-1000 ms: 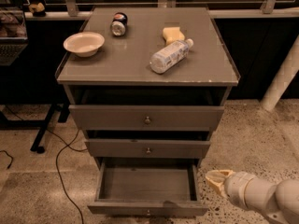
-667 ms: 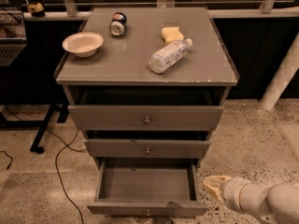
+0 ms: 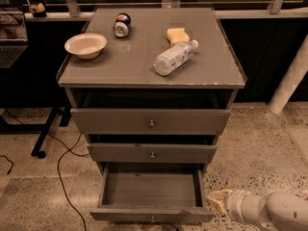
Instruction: Close bottom drawer
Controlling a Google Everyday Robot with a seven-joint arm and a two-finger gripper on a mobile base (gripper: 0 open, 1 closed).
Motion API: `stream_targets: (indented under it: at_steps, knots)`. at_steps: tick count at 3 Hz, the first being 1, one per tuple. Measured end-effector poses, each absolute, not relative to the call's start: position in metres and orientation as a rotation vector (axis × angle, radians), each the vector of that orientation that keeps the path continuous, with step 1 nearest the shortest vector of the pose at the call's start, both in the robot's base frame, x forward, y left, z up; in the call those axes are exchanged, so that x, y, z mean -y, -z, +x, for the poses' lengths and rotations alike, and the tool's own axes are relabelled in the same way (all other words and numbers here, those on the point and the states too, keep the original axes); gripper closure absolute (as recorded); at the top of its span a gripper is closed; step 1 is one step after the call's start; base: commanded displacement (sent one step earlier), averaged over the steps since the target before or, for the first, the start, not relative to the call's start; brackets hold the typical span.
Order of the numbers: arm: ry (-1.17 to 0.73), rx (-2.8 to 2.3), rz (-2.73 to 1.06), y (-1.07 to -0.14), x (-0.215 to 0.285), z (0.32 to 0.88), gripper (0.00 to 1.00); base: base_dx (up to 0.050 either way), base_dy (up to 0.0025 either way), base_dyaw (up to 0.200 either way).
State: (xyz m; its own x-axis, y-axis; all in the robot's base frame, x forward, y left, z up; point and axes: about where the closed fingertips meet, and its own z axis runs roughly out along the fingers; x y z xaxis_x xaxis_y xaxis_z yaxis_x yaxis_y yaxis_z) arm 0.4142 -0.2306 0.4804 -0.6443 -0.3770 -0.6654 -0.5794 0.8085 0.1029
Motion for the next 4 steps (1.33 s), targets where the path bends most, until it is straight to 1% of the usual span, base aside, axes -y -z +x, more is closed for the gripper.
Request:
stream_targets:
  at_steps: [1,2,4]
  knots:
    - [-0.406,-2.344,-0.7,-0.474,0.229,0.413,1.0,0.0,0.0,0.0]
    - [-0.445,-2.38,-0.635,-0.442,0.237,0.409,1.0,0.0,0.0,0.0]
    - [-0.615,-2.465,-0.58,-0.356,0.245,0.398,1.0,0.0,0.0,0.0]
